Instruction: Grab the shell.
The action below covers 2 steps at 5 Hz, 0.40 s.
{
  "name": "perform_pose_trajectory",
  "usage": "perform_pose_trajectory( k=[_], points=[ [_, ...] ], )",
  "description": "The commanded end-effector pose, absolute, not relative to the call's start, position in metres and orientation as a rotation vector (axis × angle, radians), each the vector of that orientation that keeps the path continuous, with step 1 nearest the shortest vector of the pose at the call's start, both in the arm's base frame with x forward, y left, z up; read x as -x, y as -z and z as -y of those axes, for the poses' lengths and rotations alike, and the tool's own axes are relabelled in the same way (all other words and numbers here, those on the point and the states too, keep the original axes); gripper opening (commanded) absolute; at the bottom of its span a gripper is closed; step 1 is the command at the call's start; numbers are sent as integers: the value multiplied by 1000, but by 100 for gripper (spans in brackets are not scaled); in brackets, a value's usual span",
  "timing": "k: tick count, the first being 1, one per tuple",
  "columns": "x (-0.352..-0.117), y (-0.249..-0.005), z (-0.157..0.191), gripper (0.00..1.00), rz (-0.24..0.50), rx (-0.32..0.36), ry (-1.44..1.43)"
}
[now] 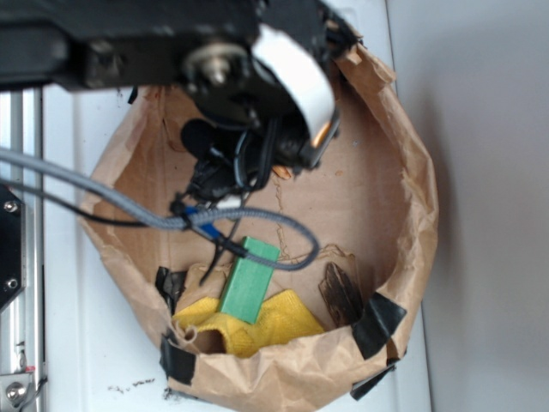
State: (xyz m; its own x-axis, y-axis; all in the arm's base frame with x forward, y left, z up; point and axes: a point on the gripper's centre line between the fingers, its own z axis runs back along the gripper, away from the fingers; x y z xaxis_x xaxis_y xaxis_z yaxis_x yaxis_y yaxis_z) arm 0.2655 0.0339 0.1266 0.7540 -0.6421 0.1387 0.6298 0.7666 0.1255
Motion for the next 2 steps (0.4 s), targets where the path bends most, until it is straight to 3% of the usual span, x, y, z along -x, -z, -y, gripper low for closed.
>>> perform_pose_trajectory(
  k=[1, 2],
  points=[
    [-279, -113, -64, 100, 151, -6, 810],
    [-276, -118, -79, 100, 158, 16, 842]
  ],
)
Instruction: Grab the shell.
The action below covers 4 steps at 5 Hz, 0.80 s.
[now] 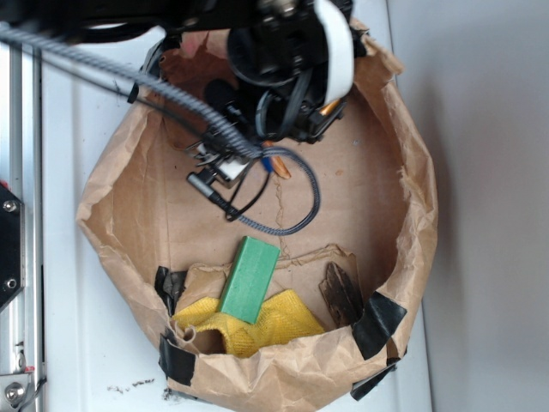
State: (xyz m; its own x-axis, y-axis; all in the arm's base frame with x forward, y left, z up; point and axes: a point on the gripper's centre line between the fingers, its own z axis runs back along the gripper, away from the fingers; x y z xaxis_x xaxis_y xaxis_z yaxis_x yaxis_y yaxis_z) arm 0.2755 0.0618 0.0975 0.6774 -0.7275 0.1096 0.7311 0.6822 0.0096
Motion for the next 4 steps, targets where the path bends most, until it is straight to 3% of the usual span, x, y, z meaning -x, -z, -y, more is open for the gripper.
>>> perform_pose_trajectory(
  k=[1, 4],
  points=[
    [-273, -117, -98, 100, 161, 10, 828],
    [-277, -74, -72, 100, 131, 4, 921]
  ],
)
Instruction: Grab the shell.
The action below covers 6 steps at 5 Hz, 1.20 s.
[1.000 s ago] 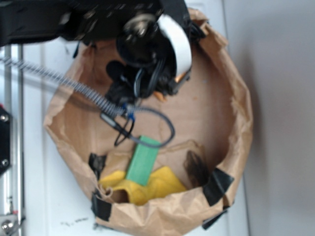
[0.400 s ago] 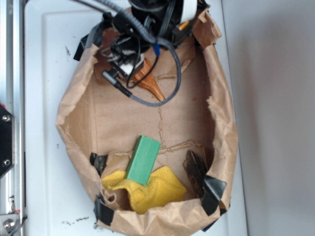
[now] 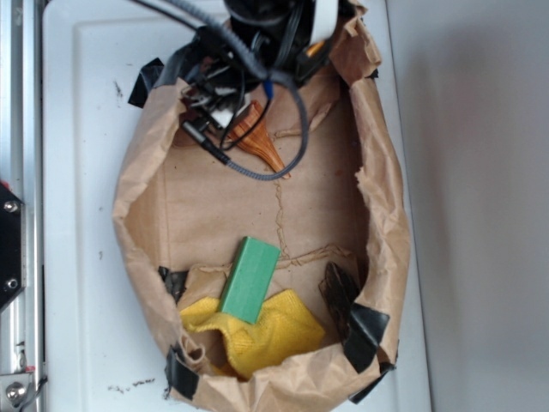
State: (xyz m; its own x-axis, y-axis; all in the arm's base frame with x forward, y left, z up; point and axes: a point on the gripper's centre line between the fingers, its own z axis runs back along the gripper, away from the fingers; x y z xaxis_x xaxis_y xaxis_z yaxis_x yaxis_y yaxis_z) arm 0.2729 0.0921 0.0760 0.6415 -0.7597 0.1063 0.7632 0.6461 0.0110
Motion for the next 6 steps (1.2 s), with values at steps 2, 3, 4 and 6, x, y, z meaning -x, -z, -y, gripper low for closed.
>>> perform_pose_trajectory(
  k=[2, 3, 4, 6],
  points=[
    [-282, -48, -58, 100, 101, -4, 951],
    [-283, -40, -55, 100, 76, -8, 954],
    [-278, -42, -55, 100, 75, -7, 942],
    [-279, -34, -57, 0, 68, -29, 939]
  ],
)
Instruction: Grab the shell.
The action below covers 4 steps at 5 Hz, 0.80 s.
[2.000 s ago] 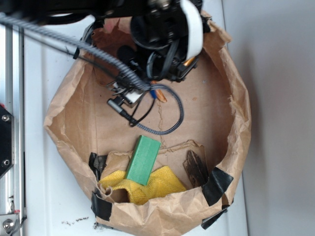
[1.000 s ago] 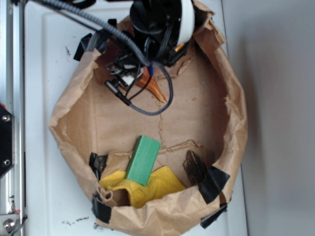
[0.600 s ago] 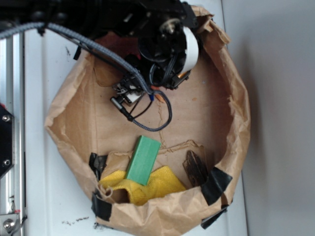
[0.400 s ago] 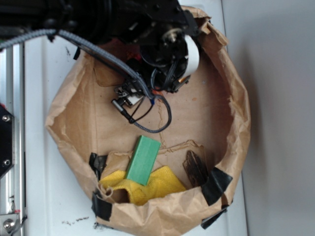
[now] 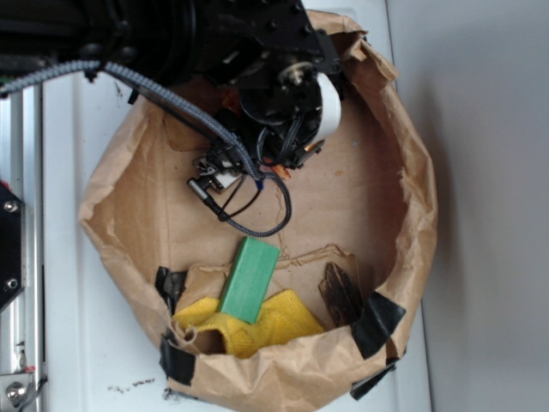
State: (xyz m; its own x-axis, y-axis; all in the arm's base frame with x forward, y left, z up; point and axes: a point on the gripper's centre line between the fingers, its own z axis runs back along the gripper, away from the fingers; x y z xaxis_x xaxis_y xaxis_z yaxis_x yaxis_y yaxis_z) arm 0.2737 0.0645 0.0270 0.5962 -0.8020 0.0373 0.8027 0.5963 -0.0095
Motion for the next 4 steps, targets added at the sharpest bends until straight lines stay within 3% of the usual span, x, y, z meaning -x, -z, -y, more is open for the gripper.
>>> perform_pose_trajectory(
  k=[1, 2, 3, 4],
  points=[
    [-281, -33, -56, 0, 89, -61, 923],
    [-282, -35, -57, 0, 120, -71, 914],
    [-281, -61, -61, 0, 196, -63, 898],
    [-278, -112, -61, 0, 301, -24, 886]
  ],
)
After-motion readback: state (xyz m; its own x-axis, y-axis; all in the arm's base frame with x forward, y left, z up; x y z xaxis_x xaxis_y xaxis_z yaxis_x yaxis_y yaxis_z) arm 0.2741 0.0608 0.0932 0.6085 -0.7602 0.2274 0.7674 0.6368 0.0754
